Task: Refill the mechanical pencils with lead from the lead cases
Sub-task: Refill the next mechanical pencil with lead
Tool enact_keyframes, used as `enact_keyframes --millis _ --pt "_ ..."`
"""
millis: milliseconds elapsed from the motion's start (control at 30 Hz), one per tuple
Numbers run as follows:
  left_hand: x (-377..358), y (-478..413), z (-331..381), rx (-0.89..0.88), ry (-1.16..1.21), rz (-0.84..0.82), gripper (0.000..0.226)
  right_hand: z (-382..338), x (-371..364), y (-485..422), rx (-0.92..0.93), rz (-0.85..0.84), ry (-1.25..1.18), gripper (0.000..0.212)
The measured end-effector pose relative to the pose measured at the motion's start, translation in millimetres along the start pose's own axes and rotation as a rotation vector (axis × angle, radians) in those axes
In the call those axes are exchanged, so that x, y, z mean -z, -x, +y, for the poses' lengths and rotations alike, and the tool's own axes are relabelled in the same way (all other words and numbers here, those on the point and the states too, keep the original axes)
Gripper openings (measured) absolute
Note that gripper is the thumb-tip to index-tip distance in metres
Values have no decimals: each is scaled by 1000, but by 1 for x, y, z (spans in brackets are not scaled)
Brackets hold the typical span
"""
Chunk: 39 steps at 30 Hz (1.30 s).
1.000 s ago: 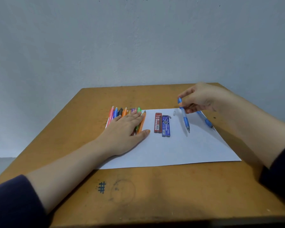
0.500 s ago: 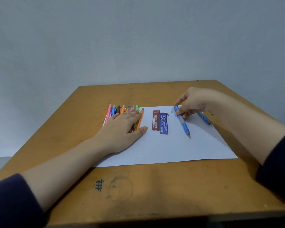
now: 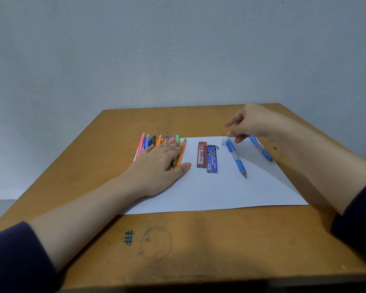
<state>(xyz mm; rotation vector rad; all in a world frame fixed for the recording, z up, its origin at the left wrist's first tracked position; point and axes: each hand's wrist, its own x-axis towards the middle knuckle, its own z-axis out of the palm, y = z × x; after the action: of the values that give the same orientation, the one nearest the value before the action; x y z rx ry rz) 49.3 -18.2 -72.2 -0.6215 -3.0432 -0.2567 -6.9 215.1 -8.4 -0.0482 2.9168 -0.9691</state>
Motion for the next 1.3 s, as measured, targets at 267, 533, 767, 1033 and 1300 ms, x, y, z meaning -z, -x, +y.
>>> enact_keyframes --millis 267,533,767,1033,1300 --pt "1 0 1 11 1 -10 65 -16 -23 13 345 -41 126 44" --pt "1 0 1 10 -5 -6 65 -16 -44 18 303 -115 351 84" --pt "0 0 0 11 -2 -11 66 -21 -45 22 297 -133 403 85" --pt "-2 -2 0 17 -2 -1 66 -19 -52 14 307 -101 373 90" --pt "-3 -1 -2 -3 41 42 65 -22 -54 10 434 156 72 62"
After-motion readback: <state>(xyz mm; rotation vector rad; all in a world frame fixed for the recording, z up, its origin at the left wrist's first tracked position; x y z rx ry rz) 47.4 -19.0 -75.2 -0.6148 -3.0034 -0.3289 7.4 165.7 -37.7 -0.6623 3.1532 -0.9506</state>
